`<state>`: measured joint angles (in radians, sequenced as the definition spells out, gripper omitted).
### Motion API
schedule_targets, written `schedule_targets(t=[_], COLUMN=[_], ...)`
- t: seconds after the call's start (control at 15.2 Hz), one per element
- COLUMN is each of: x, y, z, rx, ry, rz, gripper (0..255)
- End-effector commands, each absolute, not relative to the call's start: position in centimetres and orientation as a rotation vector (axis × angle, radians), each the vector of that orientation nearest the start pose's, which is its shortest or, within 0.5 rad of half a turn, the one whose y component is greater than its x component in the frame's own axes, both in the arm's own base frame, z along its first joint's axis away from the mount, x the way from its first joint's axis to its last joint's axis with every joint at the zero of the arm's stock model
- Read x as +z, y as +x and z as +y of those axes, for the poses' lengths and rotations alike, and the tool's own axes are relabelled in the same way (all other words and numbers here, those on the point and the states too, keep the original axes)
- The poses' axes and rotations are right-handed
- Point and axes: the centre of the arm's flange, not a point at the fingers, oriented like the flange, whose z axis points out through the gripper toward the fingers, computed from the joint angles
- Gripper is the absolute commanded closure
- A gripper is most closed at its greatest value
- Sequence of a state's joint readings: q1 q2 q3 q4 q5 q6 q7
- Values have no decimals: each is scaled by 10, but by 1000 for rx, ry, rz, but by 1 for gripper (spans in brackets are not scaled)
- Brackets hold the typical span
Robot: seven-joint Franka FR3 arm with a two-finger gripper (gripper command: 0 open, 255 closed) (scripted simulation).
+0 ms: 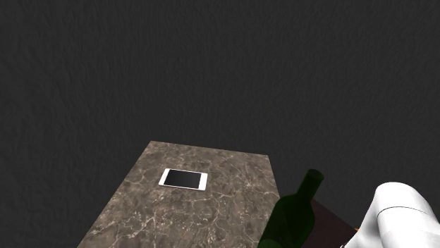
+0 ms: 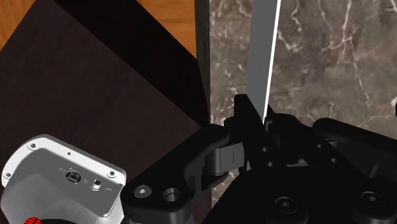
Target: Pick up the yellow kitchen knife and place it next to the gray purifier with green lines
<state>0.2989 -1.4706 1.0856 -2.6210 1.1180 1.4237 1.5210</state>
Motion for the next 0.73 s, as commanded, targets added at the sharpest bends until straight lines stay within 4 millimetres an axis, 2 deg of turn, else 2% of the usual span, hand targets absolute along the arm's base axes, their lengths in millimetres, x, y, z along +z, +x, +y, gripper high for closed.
schedule_targets(t=[0.0, 0.4, 0.66], x=[377, 345, 342], y=[-35, -35, -35], z=[352, 352, 352], rx=[33, 33, 33], ry=[-2912, -2912, -2912], rz=[1160, 1160, 1160], gripper=[255, 255, 255])
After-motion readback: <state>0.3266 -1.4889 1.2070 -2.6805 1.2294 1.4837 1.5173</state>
